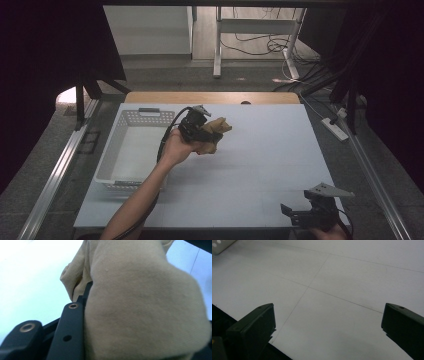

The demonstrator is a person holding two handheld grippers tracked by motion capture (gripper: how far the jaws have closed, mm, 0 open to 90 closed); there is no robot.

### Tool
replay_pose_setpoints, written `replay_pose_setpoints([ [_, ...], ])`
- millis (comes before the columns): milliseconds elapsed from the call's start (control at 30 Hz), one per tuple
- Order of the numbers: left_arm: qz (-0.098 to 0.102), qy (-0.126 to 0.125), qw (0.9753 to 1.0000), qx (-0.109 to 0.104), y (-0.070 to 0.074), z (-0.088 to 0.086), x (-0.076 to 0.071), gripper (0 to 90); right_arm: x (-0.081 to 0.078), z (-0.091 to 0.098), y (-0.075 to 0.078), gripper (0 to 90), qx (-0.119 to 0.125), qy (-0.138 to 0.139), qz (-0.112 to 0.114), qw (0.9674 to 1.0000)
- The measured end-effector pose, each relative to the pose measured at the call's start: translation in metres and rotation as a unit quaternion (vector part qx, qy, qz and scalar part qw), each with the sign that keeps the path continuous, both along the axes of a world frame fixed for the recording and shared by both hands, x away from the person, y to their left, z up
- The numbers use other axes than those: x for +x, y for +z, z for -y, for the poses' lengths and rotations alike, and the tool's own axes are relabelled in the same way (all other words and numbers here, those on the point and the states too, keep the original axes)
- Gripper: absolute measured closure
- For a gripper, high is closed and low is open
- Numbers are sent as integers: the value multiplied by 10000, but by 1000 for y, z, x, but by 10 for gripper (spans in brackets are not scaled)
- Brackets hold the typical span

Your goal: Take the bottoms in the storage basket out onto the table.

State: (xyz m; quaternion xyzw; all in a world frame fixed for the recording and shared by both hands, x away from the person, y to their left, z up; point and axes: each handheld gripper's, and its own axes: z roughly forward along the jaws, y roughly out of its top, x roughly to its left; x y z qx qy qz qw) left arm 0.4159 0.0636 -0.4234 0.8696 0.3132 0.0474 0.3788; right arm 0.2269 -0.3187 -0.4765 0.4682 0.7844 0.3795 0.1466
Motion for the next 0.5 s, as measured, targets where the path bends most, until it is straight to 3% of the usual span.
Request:
replay_pose_setpoints([
  [500, -108, 72, 9999, 89, -21, 17, 9, 607, 0, 0, 0, 0, 11, 10, 7, 10000],
])
